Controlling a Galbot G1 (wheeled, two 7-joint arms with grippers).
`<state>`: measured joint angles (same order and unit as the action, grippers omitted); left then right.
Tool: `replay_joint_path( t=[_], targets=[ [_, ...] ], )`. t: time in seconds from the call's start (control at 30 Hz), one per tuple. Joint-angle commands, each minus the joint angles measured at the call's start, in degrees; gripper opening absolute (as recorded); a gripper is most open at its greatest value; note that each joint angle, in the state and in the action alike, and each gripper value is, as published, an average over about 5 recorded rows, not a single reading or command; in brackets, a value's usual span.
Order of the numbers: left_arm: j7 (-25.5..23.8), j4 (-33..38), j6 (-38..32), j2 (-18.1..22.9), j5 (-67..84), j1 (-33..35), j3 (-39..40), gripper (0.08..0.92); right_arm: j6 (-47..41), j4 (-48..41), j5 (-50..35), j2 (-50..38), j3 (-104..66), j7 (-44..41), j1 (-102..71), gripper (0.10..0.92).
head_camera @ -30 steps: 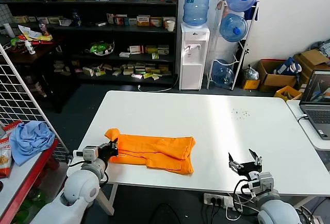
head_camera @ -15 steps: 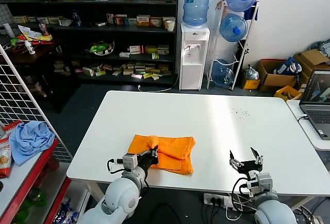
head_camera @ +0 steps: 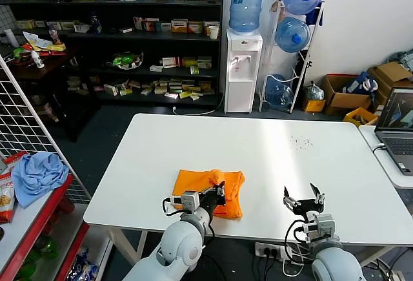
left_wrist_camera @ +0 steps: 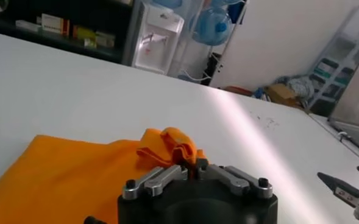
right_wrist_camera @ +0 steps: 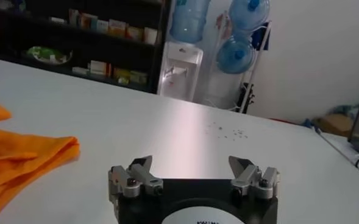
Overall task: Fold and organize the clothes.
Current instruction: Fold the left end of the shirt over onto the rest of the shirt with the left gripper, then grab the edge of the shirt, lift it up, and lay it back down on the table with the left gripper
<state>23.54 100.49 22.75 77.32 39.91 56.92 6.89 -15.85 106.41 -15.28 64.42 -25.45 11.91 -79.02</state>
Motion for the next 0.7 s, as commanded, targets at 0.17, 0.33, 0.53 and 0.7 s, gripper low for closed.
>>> replay_joint_path(
  t=[0.17,0.33,0.53,0.7],
  targets=[
    [-4.27,-4.27,-9.07,1.70,-0.40,-1.46,0.70,0.342,-0.03,-0.46,0.30,0.45,0.27,-0.09,0.52,0.823],
    [-4.25,-2.01,-10.37,0.10,1.33,0.06,-0.91,0.490,-0.20,-0.42,0.25,0.11,0.37,-0.09,0.68,0.823],
    [-4.77,-2.23,-8.32,-6.79,-2.68,2.11,-4.98,0.663,-0.44,-0.27,0.26,-0.51,0.65,-0.31,0.49,0.823],
    [-7.71,-2.82,-4.53,-12.96,-4.48,3.73,-8.24,0.787,-0.37,-0.59,0.44,-1.06,0.78,-1.01,-0.09,0.823]
  ],
)
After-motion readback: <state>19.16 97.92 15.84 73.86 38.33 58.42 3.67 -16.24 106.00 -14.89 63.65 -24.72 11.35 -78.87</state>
